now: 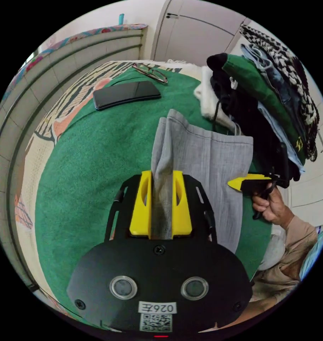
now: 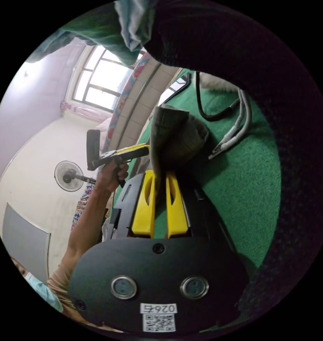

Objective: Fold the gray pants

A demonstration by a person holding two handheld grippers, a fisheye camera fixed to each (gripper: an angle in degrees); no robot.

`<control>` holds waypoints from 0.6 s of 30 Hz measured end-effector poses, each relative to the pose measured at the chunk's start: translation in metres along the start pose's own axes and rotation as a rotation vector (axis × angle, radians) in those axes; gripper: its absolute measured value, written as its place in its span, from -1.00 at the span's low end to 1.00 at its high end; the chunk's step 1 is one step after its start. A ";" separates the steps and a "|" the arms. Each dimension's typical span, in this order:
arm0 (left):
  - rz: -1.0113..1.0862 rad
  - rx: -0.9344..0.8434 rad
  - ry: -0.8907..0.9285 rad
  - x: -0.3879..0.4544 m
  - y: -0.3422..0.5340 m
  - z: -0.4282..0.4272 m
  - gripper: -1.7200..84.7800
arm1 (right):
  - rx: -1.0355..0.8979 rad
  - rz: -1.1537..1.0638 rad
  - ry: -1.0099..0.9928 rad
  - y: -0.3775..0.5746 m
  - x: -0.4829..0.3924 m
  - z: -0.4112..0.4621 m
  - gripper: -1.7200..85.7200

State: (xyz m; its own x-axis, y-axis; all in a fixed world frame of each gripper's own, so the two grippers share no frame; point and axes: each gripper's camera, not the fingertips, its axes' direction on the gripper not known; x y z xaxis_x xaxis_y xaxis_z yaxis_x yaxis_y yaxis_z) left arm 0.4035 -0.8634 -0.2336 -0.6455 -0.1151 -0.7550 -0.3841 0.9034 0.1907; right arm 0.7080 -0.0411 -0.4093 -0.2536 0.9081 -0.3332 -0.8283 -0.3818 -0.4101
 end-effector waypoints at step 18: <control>0.158 0.543 0.444 -0.067 0.158 -0.205 -0.95 | 0.134 -0.688 -0.203 0.147 -0.148 0.028 -0.99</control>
State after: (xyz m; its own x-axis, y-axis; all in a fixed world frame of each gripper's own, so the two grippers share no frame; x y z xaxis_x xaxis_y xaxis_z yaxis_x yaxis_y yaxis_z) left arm 0.2513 -0.7979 -0.0246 -0.9183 -0.0192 -0.3954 0.0437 0.9878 -0.1494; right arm 0.6096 -0.2274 -0.3967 0.2700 0.9538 0.1318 -0.8840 0.2998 -0.3586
